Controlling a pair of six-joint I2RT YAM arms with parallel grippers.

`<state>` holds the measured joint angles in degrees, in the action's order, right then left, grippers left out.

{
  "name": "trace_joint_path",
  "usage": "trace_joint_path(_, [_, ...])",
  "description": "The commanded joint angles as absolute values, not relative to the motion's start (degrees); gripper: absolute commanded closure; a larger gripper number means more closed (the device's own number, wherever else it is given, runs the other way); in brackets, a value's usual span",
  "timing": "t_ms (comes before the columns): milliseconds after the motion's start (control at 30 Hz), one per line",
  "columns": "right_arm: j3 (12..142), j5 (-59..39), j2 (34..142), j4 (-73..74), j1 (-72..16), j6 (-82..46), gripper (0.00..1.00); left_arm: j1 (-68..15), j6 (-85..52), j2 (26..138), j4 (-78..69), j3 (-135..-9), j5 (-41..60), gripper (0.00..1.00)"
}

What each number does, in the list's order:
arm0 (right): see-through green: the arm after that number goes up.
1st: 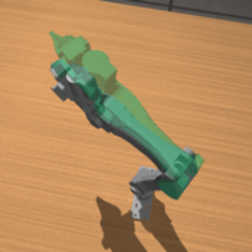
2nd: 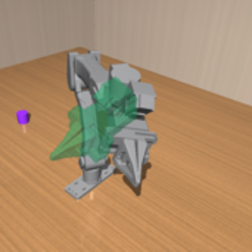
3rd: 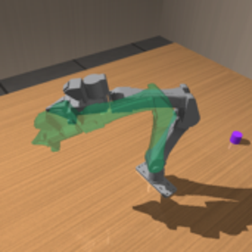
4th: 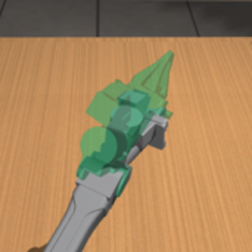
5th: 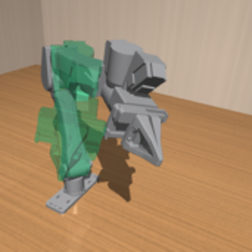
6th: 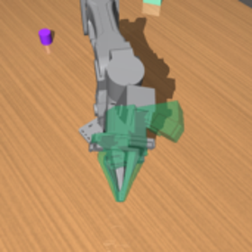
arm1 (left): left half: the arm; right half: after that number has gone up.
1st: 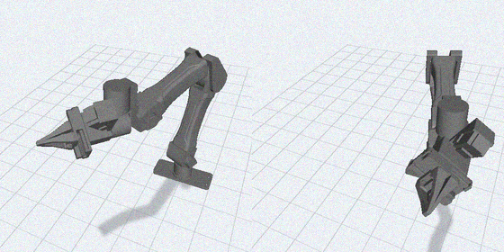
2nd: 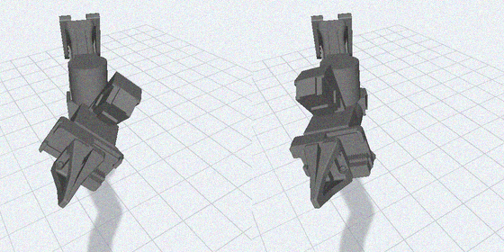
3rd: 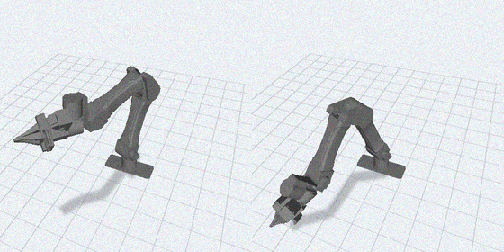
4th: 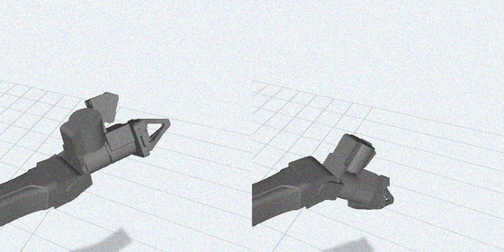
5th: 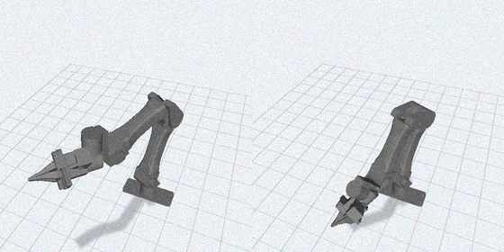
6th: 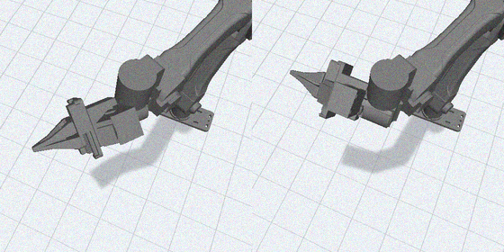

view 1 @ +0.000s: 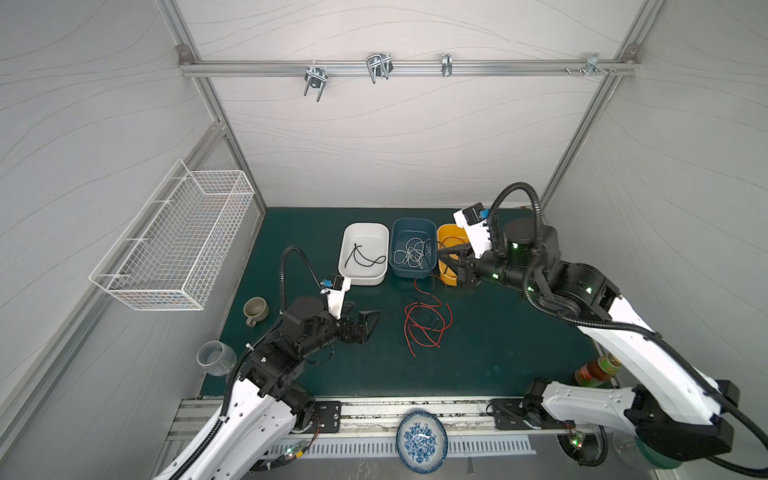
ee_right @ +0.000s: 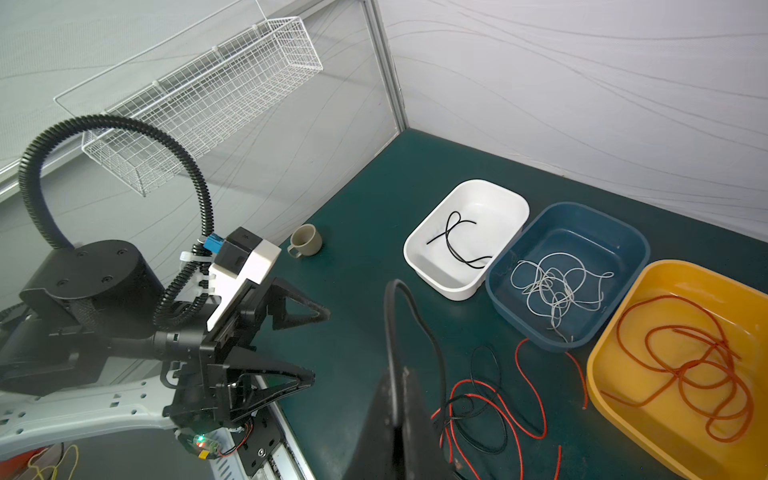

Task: Untangle the cables
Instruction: 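Lift the black wire high out of the pile with the right gripper, then grasp the hanging black wire with the left gripper below the right gripper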

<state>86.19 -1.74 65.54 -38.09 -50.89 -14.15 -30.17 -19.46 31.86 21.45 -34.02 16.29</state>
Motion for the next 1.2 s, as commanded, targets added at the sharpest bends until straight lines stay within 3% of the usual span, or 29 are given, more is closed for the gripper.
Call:
trace_joint_path(0, [88.02,-5.56,65.61,-37.42,-50.54,-14.33,1.0,-30.9,-15.33,33.8,11.2,-35.21,21.11,0.03])
trace_joint_path(367, [89.73,-10.86,67.41,-39.14,-49.74,-15.65,1.0,-41.46,6.5,51.42,5.73,-40.78,21.57,0.02])
trace_joint_path(800, [88.36,-16.42,66.28,-38.17,-49.58,-17.9,1.0,-45.43,13.22,63.78,-7.76,-42.1,15.47,0.05])
trace_joint_path(1000, [87.02,-18.15,64.76,-37.31,-48.92,-19.42,1.0,-45.78,13.72,65.83,-12.25,-41.46,12.7,0.17])
trace_joint_path(1167, [84.17,-22.08,62.87,-33.72,-46.92,-22.82,1.0,-45.77,13.16,66.11,-14.89,-39.93,12.36,0.4])
